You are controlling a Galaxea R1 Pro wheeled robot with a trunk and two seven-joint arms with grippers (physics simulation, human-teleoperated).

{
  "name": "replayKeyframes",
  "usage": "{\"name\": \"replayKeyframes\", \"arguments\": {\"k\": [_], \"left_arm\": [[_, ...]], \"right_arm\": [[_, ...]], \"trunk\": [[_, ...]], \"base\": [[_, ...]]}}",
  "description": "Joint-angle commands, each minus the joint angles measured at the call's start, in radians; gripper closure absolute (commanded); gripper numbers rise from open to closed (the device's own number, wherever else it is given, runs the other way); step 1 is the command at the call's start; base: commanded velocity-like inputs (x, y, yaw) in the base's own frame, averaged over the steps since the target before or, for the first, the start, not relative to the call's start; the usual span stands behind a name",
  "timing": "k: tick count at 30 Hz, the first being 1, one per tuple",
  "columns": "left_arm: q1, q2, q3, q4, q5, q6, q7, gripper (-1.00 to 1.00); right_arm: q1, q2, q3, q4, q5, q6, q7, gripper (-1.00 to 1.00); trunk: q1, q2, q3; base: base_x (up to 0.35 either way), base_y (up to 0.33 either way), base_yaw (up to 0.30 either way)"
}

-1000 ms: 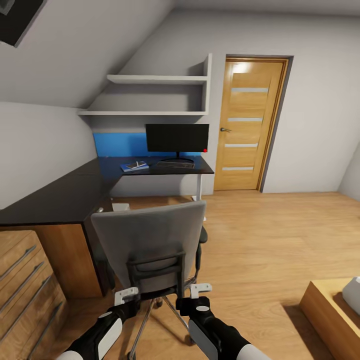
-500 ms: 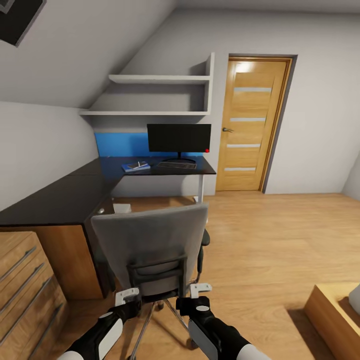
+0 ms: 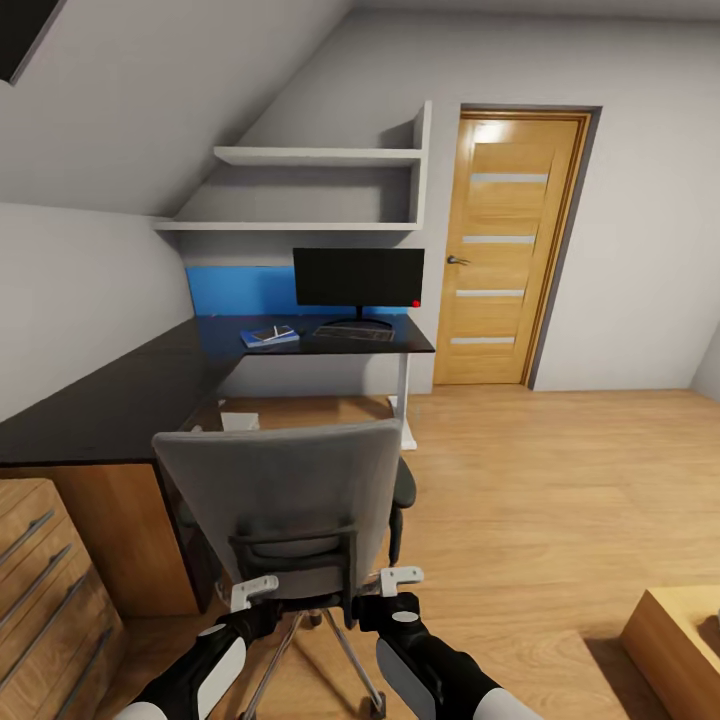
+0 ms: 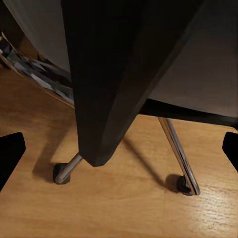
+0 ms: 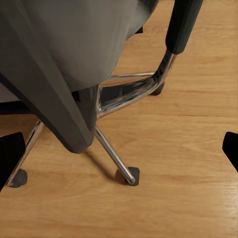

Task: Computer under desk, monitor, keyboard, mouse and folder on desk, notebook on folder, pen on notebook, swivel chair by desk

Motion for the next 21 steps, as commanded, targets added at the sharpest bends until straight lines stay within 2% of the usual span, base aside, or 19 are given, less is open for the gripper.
{"name": "replayKeyframes", "arguments": {"k": [1, 15, 21], "left_arm": [[0.0, 0.001, -0.006, -0.002, 0.005, 0.004, 0.008, -1.0], [0.0, 0.001, -0.006, -0.002, 0.005, 0.004, 0.008, -1.0], [0.0, -0.001, -0.006, -0.002, 0.005, 0.004, 0.008, -1.0]], "right_arm": [[-0.001, 0.0, 0.004, -0.001, -0.003, 0.004, -0.007, -1.0], [-0.001, 0.0, 0.004, -0.001, -0.003, 0.004, -0.007, -1.0], [-0.001, 0.0, 0.004, 0.0, -0.003, 0.004, -0.007, -1.0]], "trunk": [[0.0, -0.001, -0.001], [0.0, -0.001, -0.001], [0.0, -0.001, -0.001]], "base": [[0.014, 0.0, 0.0], [0.0, 0.0, 0.0], [-0.172, 0.0, 0.0]]}}
